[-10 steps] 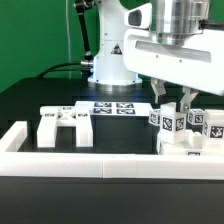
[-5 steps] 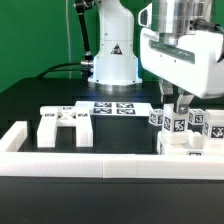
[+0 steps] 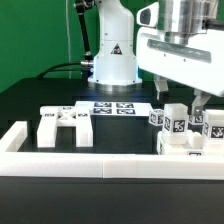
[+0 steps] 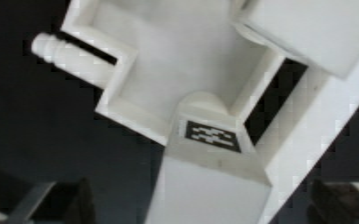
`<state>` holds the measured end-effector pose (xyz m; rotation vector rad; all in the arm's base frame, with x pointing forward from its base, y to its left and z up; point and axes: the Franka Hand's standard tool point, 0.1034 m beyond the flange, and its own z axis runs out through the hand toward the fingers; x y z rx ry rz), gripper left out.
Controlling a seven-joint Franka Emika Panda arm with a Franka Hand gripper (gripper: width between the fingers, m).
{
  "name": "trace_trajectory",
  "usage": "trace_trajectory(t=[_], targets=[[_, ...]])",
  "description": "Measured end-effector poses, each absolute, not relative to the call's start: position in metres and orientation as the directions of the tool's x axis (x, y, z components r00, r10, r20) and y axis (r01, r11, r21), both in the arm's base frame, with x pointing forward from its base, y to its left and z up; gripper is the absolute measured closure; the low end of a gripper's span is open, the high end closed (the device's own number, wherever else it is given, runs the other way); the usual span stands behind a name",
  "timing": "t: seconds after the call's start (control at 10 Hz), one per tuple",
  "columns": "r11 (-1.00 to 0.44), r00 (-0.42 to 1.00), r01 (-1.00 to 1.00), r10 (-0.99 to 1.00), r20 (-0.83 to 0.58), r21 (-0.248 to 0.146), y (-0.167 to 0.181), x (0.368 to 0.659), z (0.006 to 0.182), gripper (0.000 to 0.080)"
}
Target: Assemble chair
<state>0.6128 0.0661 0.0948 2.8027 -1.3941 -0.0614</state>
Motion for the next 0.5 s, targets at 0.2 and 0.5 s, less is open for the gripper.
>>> trace_trajectory(t=[0.2,0.5], targets=[[-0.739,0.739,-0.673,-0.673,-0.031,0.018,0.0659,0.6133,0.0942,0.0154],[-0.877,0.876,-0.481,-0.481,-0.032,0.011,0.0649,0.6137,0.0944,0.015]])
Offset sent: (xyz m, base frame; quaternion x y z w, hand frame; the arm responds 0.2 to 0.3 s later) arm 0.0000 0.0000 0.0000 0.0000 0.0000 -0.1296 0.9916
